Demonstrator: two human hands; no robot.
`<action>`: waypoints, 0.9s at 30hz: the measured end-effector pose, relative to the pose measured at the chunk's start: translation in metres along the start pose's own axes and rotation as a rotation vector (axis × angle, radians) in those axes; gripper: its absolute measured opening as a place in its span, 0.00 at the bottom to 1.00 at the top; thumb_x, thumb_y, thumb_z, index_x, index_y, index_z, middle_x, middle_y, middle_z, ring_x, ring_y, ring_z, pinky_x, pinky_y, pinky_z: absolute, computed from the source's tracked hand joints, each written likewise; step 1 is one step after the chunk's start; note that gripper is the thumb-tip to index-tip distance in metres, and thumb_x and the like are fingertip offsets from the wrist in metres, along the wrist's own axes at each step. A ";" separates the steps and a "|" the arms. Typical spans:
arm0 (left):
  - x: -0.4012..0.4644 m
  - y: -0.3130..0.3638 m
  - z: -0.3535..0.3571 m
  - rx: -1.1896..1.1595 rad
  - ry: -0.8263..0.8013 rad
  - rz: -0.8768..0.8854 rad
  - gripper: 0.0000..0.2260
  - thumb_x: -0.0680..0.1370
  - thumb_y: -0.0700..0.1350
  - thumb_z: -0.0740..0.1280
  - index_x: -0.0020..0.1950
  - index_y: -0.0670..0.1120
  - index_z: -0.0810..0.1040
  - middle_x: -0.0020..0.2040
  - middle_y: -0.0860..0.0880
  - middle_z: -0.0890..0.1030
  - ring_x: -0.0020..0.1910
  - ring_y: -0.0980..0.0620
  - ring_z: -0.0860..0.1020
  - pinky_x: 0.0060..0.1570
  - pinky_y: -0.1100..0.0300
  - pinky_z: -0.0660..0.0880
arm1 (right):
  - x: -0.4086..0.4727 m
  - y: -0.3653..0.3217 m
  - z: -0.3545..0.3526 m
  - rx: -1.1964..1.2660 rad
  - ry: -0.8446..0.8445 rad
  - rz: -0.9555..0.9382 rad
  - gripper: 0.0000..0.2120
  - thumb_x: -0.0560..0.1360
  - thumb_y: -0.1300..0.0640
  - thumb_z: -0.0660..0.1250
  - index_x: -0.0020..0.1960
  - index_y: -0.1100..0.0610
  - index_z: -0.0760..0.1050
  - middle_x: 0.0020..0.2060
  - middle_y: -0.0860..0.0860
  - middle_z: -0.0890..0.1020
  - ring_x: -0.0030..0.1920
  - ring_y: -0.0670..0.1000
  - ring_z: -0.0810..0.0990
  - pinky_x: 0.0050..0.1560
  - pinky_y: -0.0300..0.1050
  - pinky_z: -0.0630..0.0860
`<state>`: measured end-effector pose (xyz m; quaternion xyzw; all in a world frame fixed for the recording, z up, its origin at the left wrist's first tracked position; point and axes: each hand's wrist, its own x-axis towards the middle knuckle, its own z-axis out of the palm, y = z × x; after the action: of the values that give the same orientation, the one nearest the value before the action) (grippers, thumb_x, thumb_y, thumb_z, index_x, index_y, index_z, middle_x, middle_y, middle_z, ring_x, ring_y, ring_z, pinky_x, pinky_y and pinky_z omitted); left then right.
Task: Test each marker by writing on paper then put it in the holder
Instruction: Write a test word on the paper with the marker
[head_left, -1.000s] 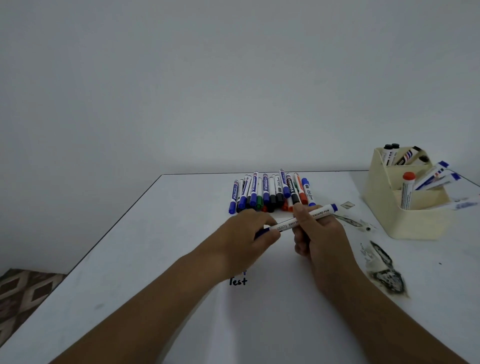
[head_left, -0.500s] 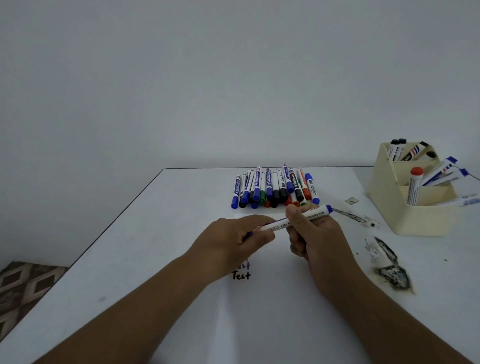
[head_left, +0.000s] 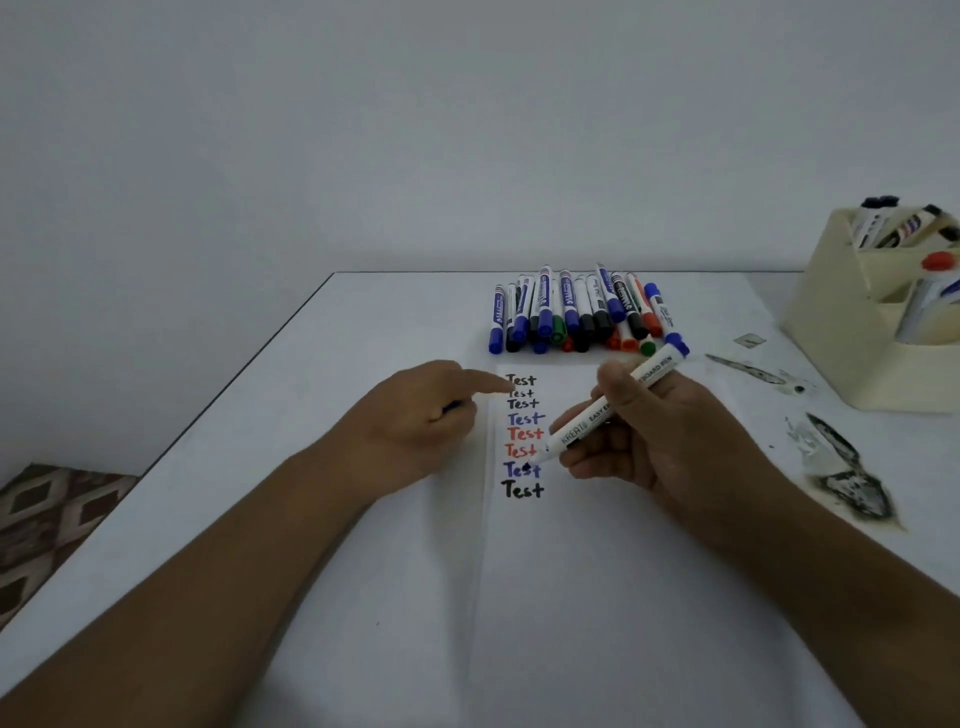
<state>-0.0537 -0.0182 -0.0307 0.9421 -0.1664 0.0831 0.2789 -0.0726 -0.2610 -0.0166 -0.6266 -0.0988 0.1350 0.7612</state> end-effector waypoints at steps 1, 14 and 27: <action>0.001 0.000 0.002 0.009 -0.025 0.016 0.20 0.81 0.39 0.59 0.65 0.60 0.79 0.43 0.56 0.77 0.45 0.61 0.74 0.43 0.70 0.66 | -0.001 0.000 0.002 -0.042 -0.011 0.007 0.19 0.69 0.46 0.67 0.49 0.62 0.73 0.45 0.64 0.86 0.43 0.61 0.87 0.42 0.51 0.86; 0.007 -0.013 0.006 0.218 -0.207 0.053 0.20 0.82 0.58 0.60 0.74 0.62 0.69 0.53 0.62 0.71 0.52 0.60 0.69 0.54 0.65 0.63 | -0.011 0.015 0.024 -0.429 -0.042 -0.156 0.06 0.64 0.57 0.77 0.39 0.53 0.82 0.38 0.58 0.86 0.41 0.59 0.87 0.41 0.46 0.84; 0.005 -0.008 0.005 0.207 -0.207 0.061 0.30 0.72 0.71 0.63 0.73 0.65 0.69 0.43 0.69 0.69 0.43 0.66 0.71 0.40 0.71 0.62 | -0.012 0.016 0.024 -0.514 -0.080 -0.165 0.06 0.60 0.50 0.76 0.36 0.48 0.82 0.35 0.52 0.85 0.39 0.55 0.87 0.40 0.44 0.85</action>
<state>-0.0455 -0.0155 -0.0373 0.9640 -0.2133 0.0105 0.1587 -0.0930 -0.2396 -0.0271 -0.7833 -0.2107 0.0677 0.5809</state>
